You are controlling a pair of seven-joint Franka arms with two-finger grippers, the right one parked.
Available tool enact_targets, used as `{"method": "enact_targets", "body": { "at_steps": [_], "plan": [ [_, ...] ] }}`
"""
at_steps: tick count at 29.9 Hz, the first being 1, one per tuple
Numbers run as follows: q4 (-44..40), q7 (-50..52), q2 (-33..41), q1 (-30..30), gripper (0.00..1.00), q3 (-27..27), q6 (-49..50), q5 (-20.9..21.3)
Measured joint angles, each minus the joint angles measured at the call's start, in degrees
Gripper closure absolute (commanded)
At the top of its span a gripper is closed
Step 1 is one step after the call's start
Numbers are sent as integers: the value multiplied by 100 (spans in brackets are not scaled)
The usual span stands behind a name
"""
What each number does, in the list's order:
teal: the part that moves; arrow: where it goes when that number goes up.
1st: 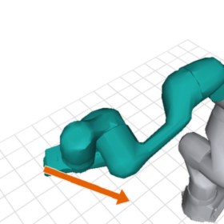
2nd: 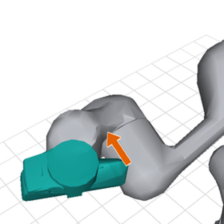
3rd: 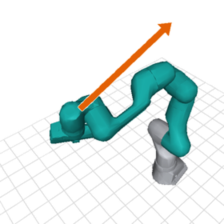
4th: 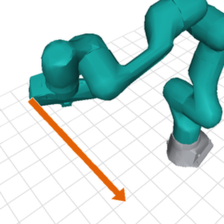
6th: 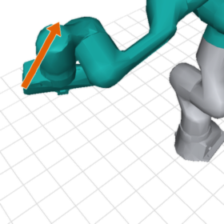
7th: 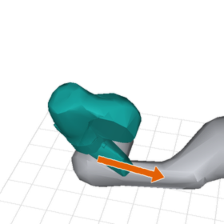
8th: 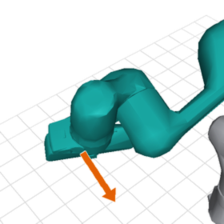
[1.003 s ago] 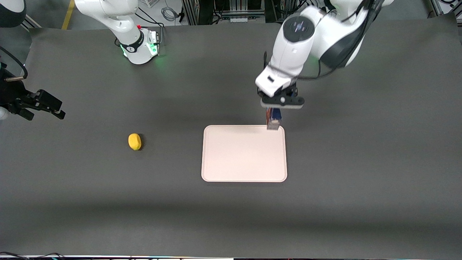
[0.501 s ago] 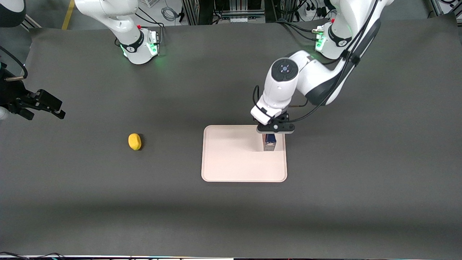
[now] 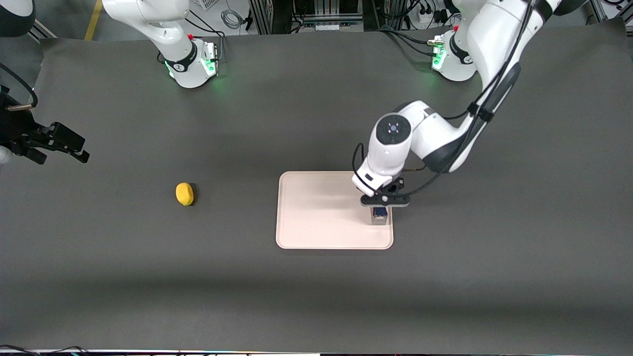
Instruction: Place cookie box on tray
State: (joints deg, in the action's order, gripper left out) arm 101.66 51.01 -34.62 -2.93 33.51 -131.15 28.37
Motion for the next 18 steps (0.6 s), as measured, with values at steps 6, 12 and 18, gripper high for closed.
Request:
{"method": "enact_targets", "body": {
  "at_steps": [6,12,18],
  "plan": [
    [-29,0,0,1,0,0,0,1],
    [-30,0,0,1,0,0,0,1],
    [-67,0,0,1,0,0,-1,1]
  ]
}}
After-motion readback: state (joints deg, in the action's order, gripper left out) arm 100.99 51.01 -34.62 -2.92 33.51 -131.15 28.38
